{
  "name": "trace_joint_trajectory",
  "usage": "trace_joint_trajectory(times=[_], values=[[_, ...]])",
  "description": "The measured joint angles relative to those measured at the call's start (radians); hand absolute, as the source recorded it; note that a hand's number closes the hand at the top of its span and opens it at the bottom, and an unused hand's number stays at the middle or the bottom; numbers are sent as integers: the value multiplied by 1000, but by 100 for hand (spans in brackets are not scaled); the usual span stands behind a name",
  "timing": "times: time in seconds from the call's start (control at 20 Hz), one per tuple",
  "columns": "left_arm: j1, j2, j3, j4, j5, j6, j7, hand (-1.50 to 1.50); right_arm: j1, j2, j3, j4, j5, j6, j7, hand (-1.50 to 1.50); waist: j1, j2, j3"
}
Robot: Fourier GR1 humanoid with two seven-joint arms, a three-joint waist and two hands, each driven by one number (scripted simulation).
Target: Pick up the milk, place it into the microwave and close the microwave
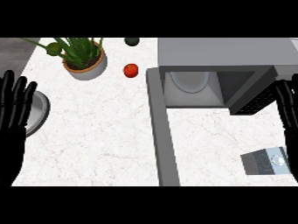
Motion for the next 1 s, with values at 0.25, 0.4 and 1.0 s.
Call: trace_joint_trajectory(times=[0.25, 0.4, 1.0], values=[[12, -4, 7, -15, -22, 16, 24, -150, 118, -47, -87, -123, -75, 55, 2, -150, -11, 0, -13], [66, -42, -7, -42, 21, 65, 55, -150, 210, -69, -143, -180, -160, 100, 20, -150, -19, -3, -16], [354, -91, -140, -75, 115, 95, -106, -150, 513, -31, -314, -185, -330, 325, -84, -150, -9, -1, -19]])
